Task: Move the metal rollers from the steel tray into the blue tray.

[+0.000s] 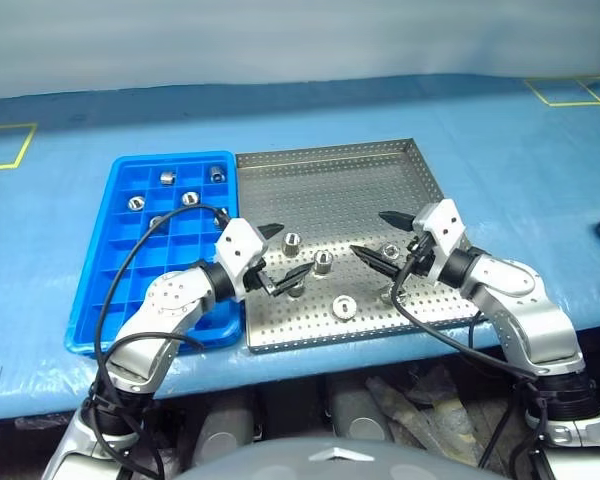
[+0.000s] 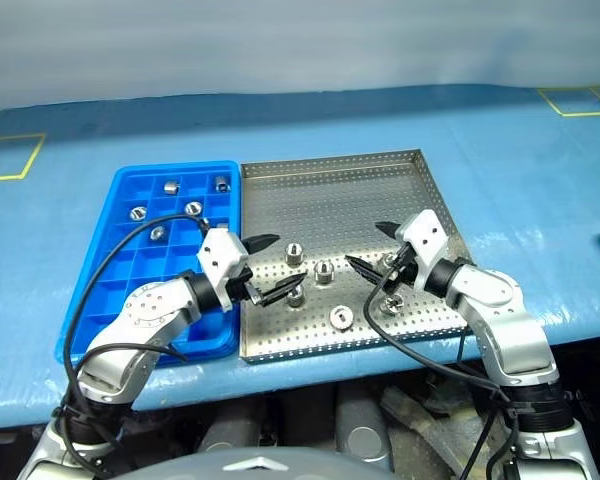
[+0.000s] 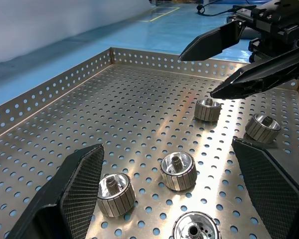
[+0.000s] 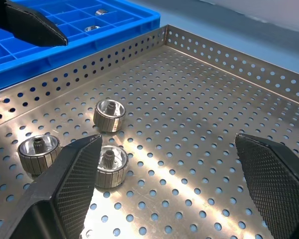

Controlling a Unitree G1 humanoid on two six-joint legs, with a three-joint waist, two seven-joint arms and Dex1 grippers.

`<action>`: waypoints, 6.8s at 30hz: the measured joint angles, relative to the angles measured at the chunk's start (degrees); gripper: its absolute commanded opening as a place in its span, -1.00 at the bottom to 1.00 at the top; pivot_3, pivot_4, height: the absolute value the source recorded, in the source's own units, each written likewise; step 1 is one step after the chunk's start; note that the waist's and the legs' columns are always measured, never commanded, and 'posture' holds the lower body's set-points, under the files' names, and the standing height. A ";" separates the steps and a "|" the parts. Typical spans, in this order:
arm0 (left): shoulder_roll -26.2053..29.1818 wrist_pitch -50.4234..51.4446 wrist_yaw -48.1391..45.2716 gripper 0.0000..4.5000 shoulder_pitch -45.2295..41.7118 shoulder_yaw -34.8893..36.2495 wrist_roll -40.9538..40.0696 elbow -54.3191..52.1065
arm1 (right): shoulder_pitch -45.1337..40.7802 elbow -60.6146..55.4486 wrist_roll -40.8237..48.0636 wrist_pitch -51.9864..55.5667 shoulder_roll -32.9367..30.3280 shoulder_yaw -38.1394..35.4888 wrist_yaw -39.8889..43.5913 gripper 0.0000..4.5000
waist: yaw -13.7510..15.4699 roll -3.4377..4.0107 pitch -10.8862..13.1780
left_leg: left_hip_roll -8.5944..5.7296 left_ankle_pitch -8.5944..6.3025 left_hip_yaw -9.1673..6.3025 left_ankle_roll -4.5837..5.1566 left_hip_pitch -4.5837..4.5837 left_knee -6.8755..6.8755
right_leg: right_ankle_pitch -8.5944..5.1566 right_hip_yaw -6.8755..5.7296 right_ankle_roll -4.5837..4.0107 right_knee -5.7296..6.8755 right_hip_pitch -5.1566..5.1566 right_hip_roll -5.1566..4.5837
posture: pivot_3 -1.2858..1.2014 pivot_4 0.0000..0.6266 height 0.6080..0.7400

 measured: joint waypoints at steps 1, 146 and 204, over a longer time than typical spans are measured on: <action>0.04 0.03 -0.16 0.99 0.00 -0.03 0.08 0.00 | 0.00 -0.02 0.00 0.16 0.00 0.00 0.16 1.00 | 0.01 0.00 0.00 | 0.00 0.00 0.00 0.00 0.00 0.00 | 0.00 0.00 0.00 0.00 0.00 0.00 | -0.13 -0.52 1.00; -9.92 22.68 30.97 0.91 -3.56 25.69 12.03 -3.17 | -5.36 3.90 -3.68 -4.35 6.87 6.87 2.78 1.00 | 4.16 -0.16 -0.01 | -0.07 0.14 -0.24 -0.29 -0.03 0.00 | 0.09 -0.27 -0.16 0.07 0.01 -0.48 | -0.07 -0.52 1.00; -11.14 21.02 18.13 -0.25 -17.19 1.26 12.11 17.80 | 3.93 -5.99 -3.23 -2.79 5.36 1.74 -4.01 1.00 | -2.38 -0.15 -0.01 | -0.05 0.04 -0.12 -0.08 -0.05 0.16 | 0.22 -0.03 0.12 0.09 -0.03 -0.06 | -0.17 -0.52 1.00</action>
